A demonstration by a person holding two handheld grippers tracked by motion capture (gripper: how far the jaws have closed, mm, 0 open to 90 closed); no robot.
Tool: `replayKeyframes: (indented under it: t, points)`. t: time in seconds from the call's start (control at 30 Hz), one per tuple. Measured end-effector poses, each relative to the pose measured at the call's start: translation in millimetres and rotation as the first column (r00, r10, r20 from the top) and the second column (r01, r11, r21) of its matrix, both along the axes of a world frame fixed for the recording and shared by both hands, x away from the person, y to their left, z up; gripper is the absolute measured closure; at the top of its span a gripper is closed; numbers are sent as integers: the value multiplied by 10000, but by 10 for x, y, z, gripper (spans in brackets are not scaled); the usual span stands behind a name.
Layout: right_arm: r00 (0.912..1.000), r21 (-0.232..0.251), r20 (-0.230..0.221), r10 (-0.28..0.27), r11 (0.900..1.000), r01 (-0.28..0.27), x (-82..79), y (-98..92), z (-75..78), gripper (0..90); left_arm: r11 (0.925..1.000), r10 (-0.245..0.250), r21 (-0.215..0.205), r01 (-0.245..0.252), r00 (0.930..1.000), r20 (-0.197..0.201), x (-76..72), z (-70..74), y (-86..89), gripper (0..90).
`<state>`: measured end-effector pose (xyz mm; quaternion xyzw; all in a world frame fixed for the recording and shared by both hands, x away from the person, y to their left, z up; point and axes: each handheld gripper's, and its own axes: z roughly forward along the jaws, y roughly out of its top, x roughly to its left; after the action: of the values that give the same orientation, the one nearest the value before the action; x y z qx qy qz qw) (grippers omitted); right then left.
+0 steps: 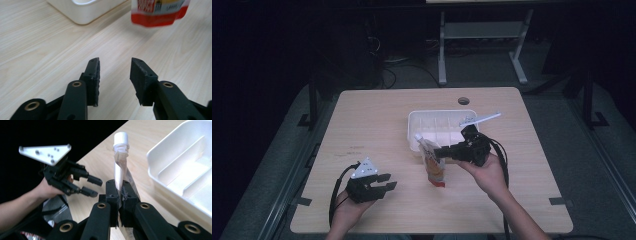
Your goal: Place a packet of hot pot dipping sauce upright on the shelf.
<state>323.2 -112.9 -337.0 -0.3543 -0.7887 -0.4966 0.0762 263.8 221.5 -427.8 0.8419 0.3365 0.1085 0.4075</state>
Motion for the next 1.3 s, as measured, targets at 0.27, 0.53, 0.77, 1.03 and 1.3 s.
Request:
replayKeyframes:
  t: [0.27, 0.53, 0.77, 1.03, 1.3]
  points:
    - [9982, 24, 208, -567, 9984, 567, 70, -17, 177, 867, 9990, 327, 294, -332, 9993, 169, 1, -12, 39, 512]
    - [9951, -1, 309, -935, 9956, 936, 145, 7, 313, 869, 9977, 583, 326, -590, 9981, 217, 19, -20, 86, 468]
    - [9925, -20, 357, -1165, 9932, 1167, 231, 52, 405, 870, 9962, 778, 369, -787, 9967, 242, 31, -26, 125, 427]
    - [9877, -197, 491, -1488, 9885, 1499, 344, 114, 481, 871, 9942, 971, 446, -982, 9949, 275, 36, -27, 170, 382]
    - [9820, -273, 548, -1809, 9828, 1825, 459, 155, 530, 871, 9925, 1123, 457, -1135, 9933, 282, 44, -32, 209, 362]
